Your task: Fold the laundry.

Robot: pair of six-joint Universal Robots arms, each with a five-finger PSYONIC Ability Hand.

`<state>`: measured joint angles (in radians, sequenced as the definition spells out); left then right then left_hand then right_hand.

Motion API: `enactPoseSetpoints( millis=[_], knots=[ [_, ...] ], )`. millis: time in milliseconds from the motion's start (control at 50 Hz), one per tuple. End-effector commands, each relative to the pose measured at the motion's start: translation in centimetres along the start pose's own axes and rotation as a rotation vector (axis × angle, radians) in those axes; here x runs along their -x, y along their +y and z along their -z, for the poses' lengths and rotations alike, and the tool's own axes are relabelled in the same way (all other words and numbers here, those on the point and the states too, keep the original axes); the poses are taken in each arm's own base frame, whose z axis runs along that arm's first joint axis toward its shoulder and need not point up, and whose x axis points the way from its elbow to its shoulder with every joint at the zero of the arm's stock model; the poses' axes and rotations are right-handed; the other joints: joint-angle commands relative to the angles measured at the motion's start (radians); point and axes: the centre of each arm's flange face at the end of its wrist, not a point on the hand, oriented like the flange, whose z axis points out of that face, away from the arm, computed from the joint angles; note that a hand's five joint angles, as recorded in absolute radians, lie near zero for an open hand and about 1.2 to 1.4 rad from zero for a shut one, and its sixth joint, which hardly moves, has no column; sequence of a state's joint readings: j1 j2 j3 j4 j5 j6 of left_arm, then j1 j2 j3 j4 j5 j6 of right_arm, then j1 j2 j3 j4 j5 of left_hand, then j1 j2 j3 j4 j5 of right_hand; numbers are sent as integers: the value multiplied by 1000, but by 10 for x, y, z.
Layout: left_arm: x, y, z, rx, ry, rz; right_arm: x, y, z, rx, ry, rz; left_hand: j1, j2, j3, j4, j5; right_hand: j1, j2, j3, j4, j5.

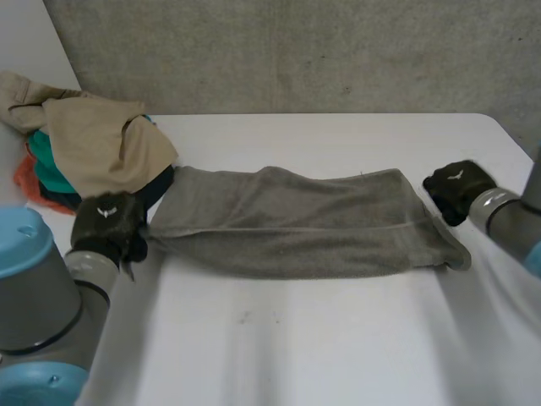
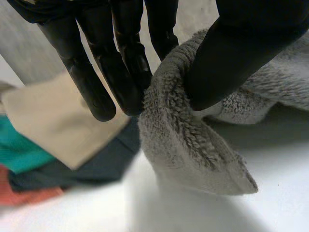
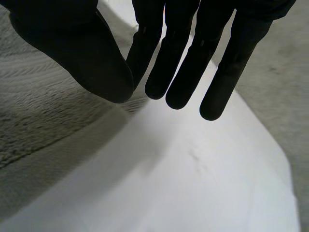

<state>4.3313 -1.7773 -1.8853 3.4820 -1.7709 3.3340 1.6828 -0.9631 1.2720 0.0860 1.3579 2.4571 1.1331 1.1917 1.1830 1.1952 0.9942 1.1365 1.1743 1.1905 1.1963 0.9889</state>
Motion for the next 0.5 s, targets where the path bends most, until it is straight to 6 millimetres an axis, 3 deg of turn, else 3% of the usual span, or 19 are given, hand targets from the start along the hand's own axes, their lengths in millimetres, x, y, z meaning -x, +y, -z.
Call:
enactPoseSetpoints(
  millis=[20,60,80,140,200,280,340,400,500],
  knots=[
    [13,-45,8,-134,-25,-74,-35,-26,49,29,36,17,263,205,213,201,228,260,222,206,200,233],
    [11,-49,11,-148,-15,-97,-33,-29,58,38,15,26,263,205,213,201,228,260,222,206,200,233],
    [10,-49,11,-148,-12,-102,-30,-29,63,48,-10,20,263,205,213,201,228,81,43,27,21,54],
    [9,-46,12,-140,-7,-104,-23,-30,62,30,-28,-2,263,205,213,201,228,-884,-921,-938,-944,-911],
    [9,-47,13,-143,-7,-105,-16,-26,51,8,-48,-43,263,205,213,201,228,-916,-954,-970,-976,-943],
    [5,-56,18,-171,5,-108,7,-22,29,-57,-169,-93,263,205,213,201,228,-905,-943,-959,-965,-932],
    [6,-74,27,-229,5,-100,22,-24,17,-105,-263,-111,263,205,213,201,228,-893,-931,-947,-953,-920],
    [10,-90,35,-274,-3,-90,33,-13,4,-84,-305,-128,263,205,213,201,228,-817,-855,-871,-877,-844],
    [13,-98,38,-295,-8,-86,51,-6,-8,-53,-367,-148,263,205,213,201,228,-653,-690,-707,-712,-680]
  ],
)
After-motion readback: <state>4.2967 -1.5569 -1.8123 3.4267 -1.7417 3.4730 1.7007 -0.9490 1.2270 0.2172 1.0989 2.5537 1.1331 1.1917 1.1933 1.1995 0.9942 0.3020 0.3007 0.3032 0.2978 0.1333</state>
